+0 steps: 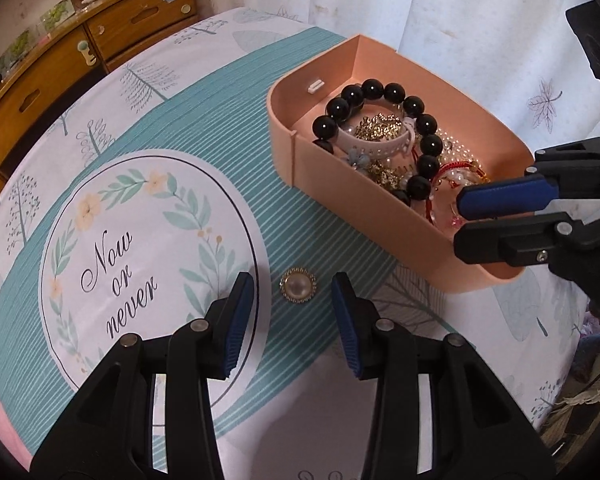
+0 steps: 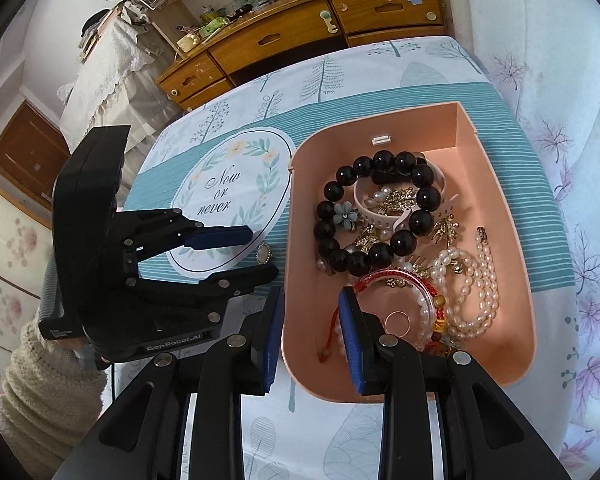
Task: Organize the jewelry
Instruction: 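Move left tool to the round pearl button and close on it, then carry the pearl button over the peach box and open left tool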
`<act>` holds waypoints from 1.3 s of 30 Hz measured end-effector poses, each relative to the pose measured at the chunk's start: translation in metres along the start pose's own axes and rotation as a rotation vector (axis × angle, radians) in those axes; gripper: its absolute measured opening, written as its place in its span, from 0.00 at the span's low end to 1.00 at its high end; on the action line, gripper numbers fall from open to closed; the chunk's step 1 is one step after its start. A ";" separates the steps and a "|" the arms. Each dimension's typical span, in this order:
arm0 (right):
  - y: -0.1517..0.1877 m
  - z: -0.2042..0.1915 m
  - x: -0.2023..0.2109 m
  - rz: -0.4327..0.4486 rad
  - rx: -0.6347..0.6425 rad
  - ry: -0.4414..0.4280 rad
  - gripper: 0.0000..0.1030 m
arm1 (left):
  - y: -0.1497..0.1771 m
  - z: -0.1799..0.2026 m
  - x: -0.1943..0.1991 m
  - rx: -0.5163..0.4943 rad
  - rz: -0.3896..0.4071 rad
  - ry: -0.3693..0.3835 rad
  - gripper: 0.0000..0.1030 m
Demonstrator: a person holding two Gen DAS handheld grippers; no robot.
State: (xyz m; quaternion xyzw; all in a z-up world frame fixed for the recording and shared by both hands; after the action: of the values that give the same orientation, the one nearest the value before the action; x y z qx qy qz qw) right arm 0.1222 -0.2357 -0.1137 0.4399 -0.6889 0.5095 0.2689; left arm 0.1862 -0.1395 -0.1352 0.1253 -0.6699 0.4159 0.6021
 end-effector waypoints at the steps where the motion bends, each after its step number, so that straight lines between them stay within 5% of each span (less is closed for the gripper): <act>1: -0.001 0.000 -0.001 0.001 0.003 0.002 0.27 | 0.001 0.001 0.001 -0.003 0.002 -0.001 0.36; 7: 0.000 0.000 -0.001 0.004 0.000 0.001 0.27 | 0.001 0.004 0.002 -0.028 0.020 -0.004 0.17; 17: 0.002 0.002 0.006 0.016 -0.013 0.005 0.27 | 0.000 0.005 0.005 -0.015 0.051 -0.058 0.16; 39: 0.031 0.023 0.073 0.147 -0.056 0.040 0.27 | -0.006 0.049 0.089 0.191 0.133 -0.132 0.16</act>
State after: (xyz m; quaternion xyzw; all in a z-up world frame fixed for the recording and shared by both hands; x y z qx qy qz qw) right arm 0.0624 -0.2788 -0.0757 0.3703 -0.7277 0.5171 0.2568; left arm 0.1342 -0.1480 -0.0478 0.1645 -0.6720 0.5078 0.5133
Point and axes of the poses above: each gripper's, at about its wrist camera, not at the fingertips, and x roughly against the way its jaws point, z to its right, y to its underside, the point moved 6 cm from there along -x, roughly the way its jaws point, and after that the axes turned 8 degrees about x, right-handed, at the moved point
